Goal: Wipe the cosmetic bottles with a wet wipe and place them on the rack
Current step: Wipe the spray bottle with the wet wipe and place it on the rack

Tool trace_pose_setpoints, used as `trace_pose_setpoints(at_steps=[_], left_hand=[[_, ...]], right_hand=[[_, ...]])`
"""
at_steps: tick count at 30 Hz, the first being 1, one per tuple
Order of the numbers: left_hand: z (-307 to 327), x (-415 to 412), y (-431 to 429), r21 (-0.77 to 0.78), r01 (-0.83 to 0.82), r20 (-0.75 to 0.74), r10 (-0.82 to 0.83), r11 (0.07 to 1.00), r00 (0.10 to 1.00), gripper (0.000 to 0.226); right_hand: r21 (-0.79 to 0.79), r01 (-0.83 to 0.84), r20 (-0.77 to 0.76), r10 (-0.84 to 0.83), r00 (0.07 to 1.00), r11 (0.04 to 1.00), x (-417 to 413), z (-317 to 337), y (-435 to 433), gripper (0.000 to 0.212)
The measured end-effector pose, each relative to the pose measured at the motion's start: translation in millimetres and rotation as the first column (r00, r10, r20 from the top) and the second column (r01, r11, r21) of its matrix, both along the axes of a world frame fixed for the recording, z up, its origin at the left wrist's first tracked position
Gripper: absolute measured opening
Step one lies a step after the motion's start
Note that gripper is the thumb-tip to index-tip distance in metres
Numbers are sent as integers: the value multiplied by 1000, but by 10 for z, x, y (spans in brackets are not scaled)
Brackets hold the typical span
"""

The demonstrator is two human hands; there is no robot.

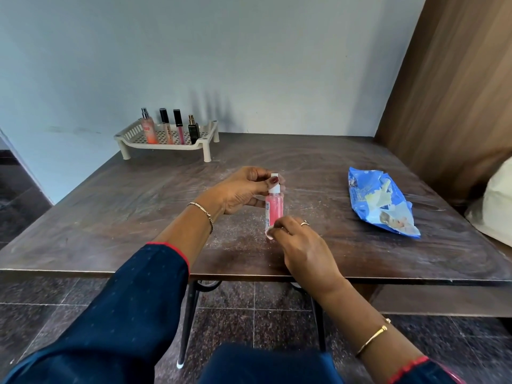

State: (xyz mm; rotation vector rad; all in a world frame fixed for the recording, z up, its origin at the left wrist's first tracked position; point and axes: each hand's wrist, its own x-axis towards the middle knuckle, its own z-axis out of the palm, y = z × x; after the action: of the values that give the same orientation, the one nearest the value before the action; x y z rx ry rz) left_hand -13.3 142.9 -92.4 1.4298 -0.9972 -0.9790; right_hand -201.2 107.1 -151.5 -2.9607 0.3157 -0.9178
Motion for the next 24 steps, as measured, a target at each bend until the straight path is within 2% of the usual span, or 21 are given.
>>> trace_pose_setpoints(at_steps=[6, 14, 19, 24], left_hand=[[-35, 42, -4, -4, -19, -19, 19, 1000, 1000, 24], [-38, 63, -3, -21, 11, -7, -11, 1000, 1000, 31], [-70, 73, 32, -51, 3, -96, -8, 999, 995, 25], [-96, 95, 75, -79, 18, -181, -32, 997, 983, 22]], right_hand=[[102, 8, -11, -7, 1000, 995, 31, 15, -27, 21], [217, -23, 217, -25, 976, 976, 315, 362, -248, 15], [229, -79, 199, 33, 979, 970, 225, 218, -205, 18], [227, -85, 99, 64, 993, 970, 77, 56, -79, 17]])
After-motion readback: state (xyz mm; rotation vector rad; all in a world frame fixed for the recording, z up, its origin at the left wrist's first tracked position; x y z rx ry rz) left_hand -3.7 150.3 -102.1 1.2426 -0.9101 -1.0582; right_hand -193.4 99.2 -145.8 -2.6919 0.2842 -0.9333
